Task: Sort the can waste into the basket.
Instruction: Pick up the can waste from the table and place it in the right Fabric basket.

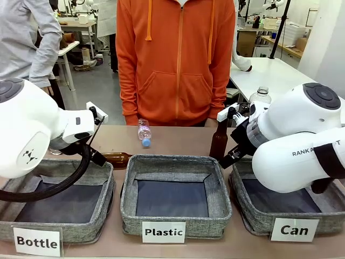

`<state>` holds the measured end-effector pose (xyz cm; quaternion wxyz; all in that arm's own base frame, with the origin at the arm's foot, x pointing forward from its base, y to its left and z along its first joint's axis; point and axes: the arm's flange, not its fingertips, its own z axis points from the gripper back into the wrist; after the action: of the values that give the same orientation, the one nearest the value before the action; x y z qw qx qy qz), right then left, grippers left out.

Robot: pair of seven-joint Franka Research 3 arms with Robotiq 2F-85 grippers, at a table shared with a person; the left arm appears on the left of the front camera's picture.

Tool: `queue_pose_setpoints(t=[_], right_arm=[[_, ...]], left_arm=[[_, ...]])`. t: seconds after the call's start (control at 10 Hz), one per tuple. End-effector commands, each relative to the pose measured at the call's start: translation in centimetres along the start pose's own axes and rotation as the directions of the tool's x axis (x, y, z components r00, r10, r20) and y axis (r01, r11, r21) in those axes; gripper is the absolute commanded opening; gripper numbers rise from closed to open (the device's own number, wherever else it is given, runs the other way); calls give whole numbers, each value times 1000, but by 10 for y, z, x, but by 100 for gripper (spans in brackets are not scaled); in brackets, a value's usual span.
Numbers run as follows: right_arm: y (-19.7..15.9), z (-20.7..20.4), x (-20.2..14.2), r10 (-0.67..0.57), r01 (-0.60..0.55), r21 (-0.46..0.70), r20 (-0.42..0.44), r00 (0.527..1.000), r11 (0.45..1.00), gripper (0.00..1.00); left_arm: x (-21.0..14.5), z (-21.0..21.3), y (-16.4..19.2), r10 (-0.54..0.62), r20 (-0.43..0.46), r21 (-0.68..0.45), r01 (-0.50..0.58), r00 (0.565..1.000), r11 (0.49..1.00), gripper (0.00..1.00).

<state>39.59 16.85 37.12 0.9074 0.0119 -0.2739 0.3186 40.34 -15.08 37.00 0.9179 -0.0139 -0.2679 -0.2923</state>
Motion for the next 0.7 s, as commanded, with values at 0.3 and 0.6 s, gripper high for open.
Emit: queue_pose_setpoints(t=[0.3, 0.6], right_arm=[[0, 22, 12, -49, 49, 18, 22, 999, 999, 100], [-6, 120, 24, -322, 330, 119, -83, 943, 936, 100]], left_arm=[[5, 28, -2, -36, 28, -115, 39, 999, 993, 100], [5, 136, -12, 150, 15, -310, -137, 989, 941, 100]])
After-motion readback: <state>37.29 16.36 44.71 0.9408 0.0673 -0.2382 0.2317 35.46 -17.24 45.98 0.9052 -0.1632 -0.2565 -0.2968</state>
